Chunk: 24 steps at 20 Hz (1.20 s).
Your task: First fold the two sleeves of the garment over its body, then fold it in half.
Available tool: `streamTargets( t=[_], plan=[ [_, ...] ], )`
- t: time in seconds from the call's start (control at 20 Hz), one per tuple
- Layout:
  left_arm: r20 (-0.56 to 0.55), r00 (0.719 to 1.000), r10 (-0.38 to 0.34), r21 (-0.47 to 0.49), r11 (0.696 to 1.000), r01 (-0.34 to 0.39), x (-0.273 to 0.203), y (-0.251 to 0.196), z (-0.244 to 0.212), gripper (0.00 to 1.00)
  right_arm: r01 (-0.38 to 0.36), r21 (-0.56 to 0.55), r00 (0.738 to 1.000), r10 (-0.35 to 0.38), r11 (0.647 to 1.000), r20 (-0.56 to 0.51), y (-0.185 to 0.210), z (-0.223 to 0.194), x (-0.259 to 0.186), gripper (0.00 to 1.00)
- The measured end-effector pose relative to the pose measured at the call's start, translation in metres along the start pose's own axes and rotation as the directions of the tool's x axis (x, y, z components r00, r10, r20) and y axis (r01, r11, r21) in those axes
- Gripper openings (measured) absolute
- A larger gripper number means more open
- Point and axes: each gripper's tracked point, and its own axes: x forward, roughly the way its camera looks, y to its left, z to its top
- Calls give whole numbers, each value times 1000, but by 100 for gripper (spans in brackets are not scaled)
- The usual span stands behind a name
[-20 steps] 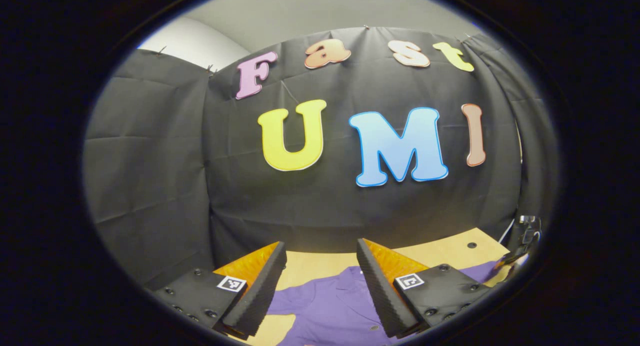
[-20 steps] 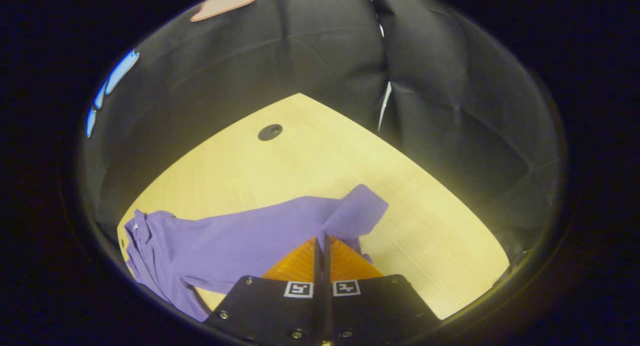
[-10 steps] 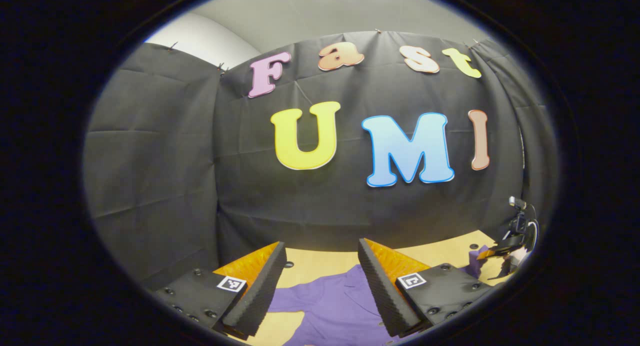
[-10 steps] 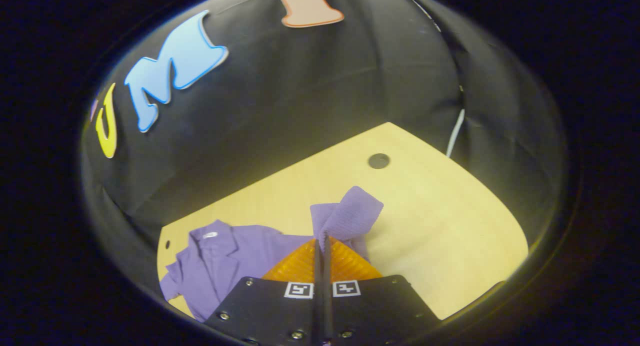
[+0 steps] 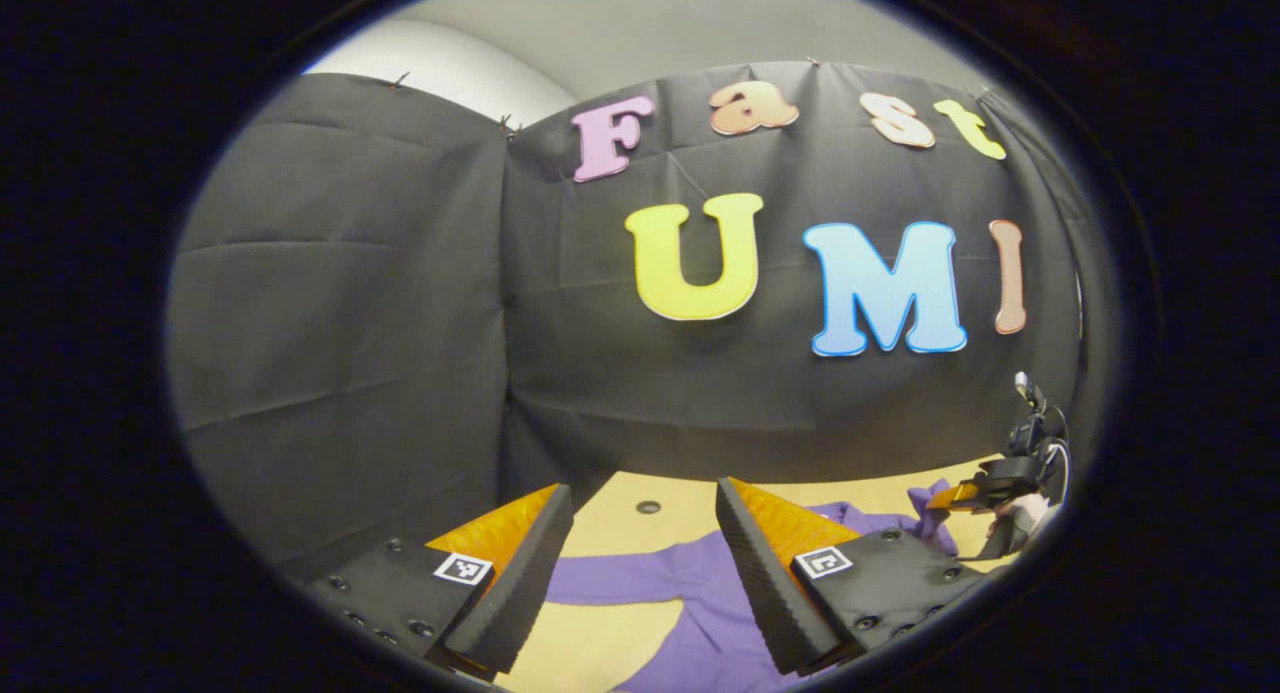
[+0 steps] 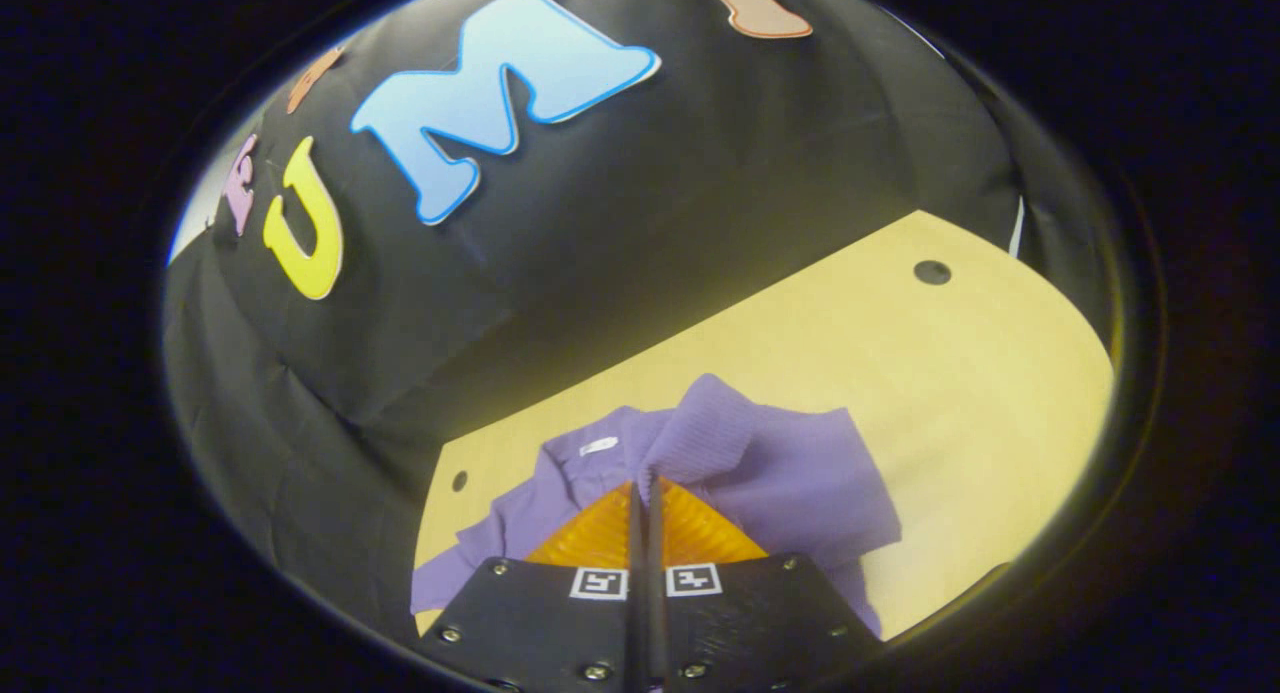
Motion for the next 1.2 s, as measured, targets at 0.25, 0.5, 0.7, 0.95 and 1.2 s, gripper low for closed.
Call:
streamTargets(
  t=[0.25, 0.5, 0.7, 0.95, 1.2],
  plan=[
    [-25, 999, 45, -8, 999, -45, -2, 42, -10, 97, -80, 79, 995, 84, 994, -45, 60, -48, 17, 0],
    [-44, 997, 57, 18, 998, -57, -3, 72, -18, 97, -112, 138, 986, 127, 984, -107, 104, -103, 38, 0],
    [-56, 997, 53, 20, 998, -52, 2, 89, -24, 96, -136, 166, 973, 163, 977, -164, 120, -139, 45, 0],
    [-70, 997, 15, 2, 1000, -15, 15, 93, -36, 97, -173, 133, 963, 196, 976, -186, 135, -165, 36, 0],
    [-73, 997, -30, -18, 999, 29, 32, 80, -43, 97, -220, 115, 955, 238, 969, -175, 143, -158, 21, 53]
  ],
)
